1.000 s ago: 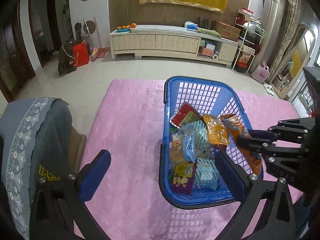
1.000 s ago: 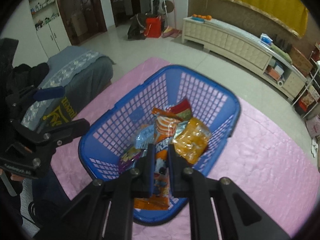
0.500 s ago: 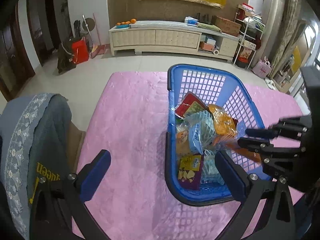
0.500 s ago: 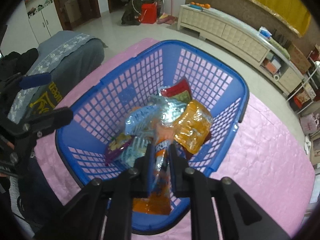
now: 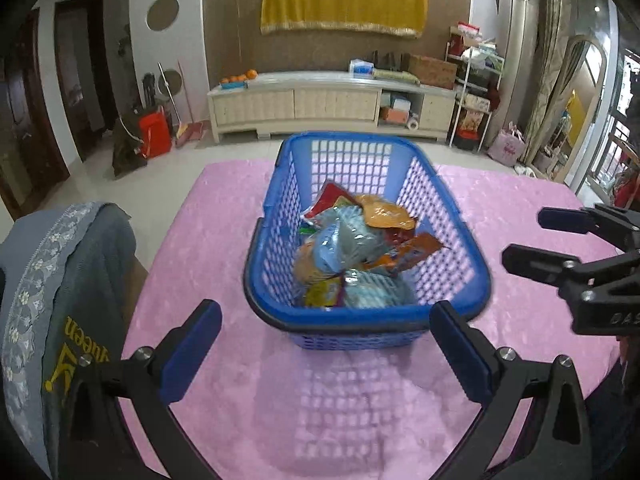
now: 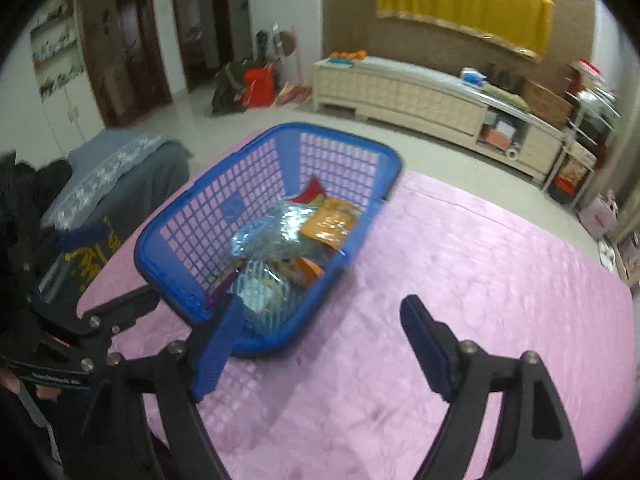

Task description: Organize snacks

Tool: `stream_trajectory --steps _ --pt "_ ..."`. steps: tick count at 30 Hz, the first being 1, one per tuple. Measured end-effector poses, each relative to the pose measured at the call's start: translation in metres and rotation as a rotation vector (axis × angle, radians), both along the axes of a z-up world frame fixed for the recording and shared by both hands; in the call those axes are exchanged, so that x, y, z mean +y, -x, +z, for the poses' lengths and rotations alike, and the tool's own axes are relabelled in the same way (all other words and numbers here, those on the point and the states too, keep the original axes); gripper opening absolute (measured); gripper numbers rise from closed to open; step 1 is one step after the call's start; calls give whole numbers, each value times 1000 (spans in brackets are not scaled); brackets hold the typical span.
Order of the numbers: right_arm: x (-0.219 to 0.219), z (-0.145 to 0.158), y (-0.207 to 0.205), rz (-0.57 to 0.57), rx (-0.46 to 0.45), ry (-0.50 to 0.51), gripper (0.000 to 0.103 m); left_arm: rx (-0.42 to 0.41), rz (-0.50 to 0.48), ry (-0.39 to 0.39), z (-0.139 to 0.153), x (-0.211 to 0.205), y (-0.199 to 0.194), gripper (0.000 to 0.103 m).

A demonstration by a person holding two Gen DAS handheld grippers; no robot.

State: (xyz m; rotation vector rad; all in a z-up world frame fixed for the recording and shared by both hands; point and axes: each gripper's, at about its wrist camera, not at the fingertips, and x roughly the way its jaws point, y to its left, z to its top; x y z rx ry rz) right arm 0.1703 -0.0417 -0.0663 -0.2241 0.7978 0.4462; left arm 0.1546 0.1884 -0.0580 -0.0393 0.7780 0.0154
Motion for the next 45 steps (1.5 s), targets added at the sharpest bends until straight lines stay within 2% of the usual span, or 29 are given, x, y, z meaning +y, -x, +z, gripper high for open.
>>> stream_trajectory --steps 8,12,16,21,23,27,33,45 --pt "-51 28 53 -118 -146 -46 103 -148 -19 -20 31 -51 53 103" --pt "-70 41 82 -169 -199 -60 103 -194 -40 -31 42 -73 74 103" --pt "-81 46 104 -184 -221 -59 103 -217 -46 -10 50 -85 94 103" --pt "-87 54 131 -200 -268 -85 103 -255 -59 -33 57 -99 124 103" --pt "-89 59 145 -201 -290 -86 103 -274 -57 -42 62 -101 134 103" --pt "-94 67 165 -212 -330 -84 103 -300 -62 -8 71 -102 147 103" --pt "-94 71 189 -211 -366 -113 103 -322 -67 -19 74 -105 166 103" --pt "-86 56 211 -197 -352 -115 103 -323 -75 -11 70 -106 184 103"
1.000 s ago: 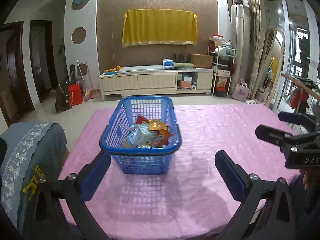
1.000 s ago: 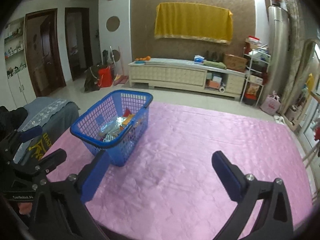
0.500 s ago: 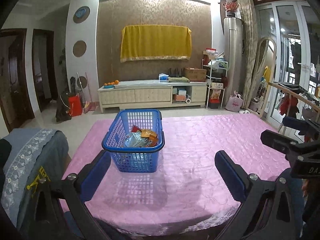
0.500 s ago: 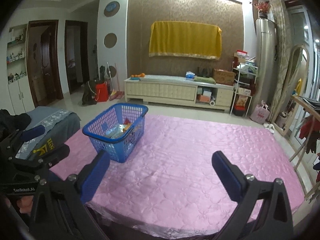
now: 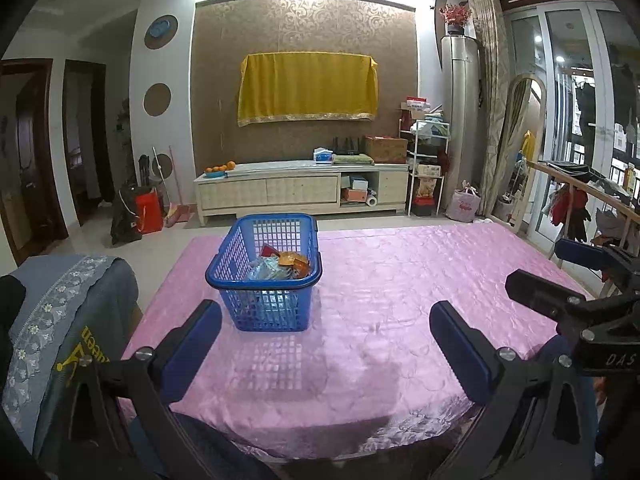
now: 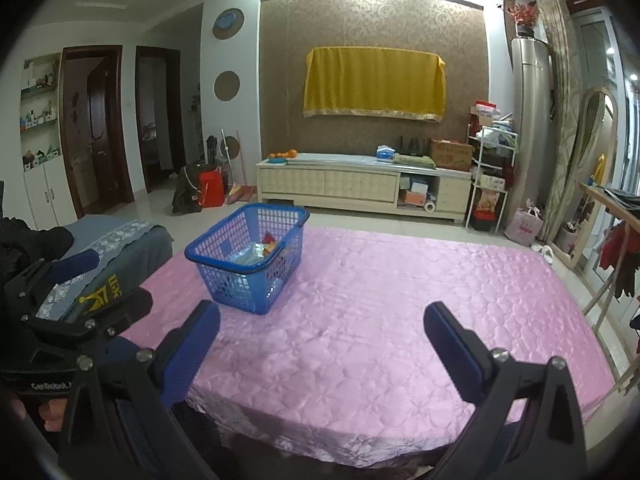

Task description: Organize snacks

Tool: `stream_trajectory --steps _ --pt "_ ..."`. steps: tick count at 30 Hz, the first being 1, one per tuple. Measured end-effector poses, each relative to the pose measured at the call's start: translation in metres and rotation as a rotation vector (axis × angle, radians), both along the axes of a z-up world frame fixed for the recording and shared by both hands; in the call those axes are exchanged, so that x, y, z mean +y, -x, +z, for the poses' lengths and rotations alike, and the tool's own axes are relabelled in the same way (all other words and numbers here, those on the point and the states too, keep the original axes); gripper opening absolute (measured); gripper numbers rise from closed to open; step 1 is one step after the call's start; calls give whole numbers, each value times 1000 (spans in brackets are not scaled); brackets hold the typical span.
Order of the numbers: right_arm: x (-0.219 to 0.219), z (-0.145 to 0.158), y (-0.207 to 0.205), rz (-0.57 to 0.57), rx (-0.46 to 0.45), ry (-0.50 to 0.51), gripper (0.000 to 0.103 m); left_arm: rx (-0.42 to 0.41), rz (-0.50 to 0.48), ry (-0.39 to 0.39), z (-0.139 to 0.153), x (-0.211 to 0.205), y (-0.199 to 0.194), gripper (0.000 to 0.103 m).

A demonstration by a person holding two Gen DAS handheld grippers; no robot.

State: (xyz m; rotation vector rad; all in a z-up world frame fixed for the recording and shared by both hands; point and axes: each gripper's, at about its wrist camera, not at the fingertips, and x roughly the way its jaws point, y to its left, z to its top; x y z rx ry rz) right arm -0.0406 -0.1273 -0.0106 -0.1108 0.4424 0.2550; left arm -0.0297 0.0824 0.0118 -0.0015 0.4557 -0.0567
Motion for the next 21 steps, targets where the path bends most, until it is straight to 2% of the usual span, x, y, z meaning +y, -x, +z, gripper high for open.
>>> stream_trajectory --steps 21 --pt "-7 3 10 -8 -2 -7 103 -8 -15 -8 1 -6 13 103"
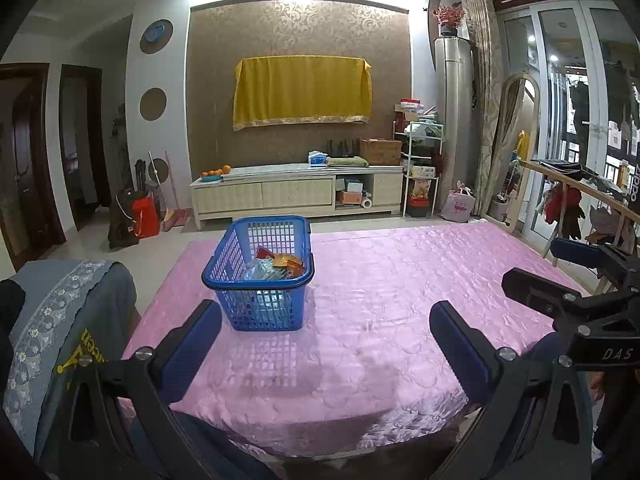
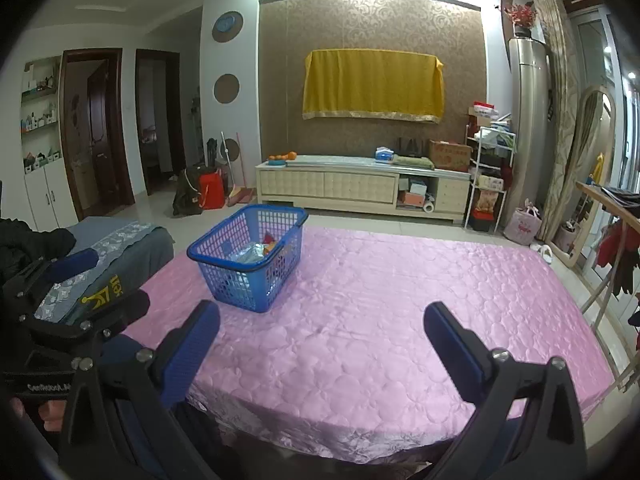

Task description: Organize snacks

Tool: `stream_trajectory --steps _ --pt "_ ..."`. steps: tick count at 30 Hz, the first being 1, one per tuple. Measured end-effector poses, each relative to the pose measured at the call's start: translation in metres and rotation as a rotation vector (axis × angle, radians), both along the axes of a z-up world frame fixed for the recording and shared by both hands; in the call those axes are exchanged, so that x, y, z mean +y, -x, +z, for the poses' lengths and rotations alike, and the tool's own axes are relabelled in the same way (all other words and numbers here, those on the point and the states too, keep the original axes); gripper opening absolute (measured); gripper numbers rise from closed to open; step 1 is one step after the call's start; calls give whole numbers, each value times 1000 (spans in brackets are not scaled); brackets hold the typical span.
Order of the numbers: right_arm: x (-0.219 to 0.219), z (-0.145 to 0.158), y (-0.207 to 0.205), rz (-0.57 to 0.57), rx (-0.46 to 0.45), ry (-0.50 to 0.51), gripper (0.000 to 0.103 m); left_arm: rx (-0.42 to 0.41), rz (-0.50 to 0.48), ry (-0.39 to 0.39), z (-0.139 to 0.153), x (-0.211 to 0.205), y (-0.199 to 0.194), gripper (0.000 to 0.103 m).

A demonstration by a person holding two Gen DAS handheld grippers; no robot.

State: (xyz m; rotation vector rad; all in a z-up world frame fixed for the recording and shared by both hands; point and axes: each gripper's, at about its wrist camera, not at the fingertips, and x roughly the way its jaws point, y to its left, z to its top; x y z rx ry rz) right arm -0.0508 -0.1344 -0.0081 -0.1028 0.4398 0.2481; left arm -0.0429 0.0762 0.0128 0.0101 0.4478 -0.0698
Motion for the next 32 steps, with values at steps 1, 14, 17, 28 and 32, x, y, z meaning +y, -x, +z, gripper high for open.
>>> stream_trajectory --steps 1,14,17,28,32 --pt "0 0 0 0 -1 -1 103 1 1 -1 0 0 0 103" --pt "0 -3 2 2 22 9 103 9 -6 3 2 -2 4 103" --pt "0 -2 2 4 20 11 103 8 -11 9 3 -3 5 103" --pt "-1 -3 3 13 27 11 103 13 -8 1 3 -4 4 103" --pt "-4 -5 3 9 34 13 103 13 -15 -2 3 -7 6 103"
